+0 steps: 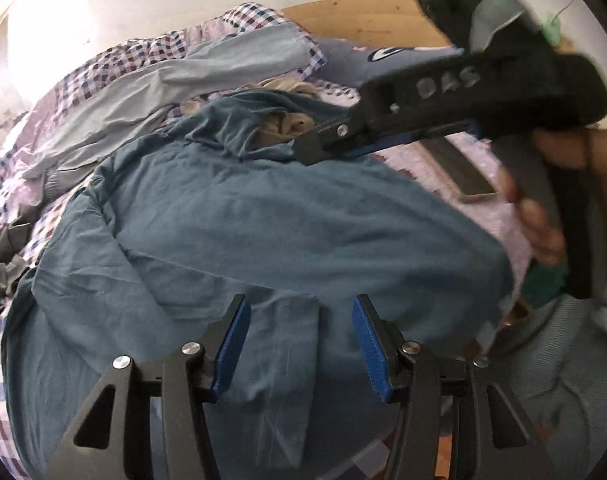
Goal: Fold clothes
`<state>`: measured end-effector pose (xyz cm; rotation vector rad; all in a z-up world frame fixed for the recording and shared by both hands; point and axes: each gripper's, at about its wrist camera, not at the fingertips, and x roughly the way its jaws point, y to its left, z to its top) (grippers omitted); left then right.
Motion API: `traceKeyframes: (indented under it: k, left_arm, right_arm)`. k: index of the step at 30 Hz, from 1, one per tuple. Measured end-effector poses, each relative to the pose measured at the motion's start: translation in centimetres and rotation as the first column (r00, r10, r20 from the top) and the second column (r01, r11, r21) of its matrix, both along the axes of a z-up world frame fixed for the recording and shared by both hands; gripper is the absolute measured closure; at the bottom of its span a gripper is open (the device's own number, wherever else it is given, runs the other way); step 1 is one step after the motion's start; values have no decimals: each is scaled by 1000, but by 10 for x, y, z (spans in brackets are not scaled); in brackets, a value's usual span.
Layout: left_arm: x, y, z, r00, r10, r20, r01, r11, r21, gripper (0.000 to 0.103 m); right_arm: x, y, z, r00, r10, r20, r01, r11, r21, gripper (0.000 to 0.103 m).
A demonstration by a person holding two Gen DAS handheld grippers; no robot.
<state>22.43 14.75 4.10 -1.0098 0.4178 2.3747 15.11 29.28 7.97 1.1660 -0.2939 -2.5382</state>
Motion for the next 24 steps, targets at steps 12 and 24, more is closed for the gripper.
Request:
traceKeyframes:
  k: [12, 24]
  left_arm:
    - [-17, 5, -24, 1000, 11, 28, -9, 998, -56, 90]
    - [-17, -85, 86, 993, 108, -50, -87, 945, 316, 98]
  right_arm:
    - [0, -2, 4, 1000, -3, -19, 3, 1000, -13, 41]
    - [-3, -6, 16, 998, -7, -64, 4, 999, -41, 41]
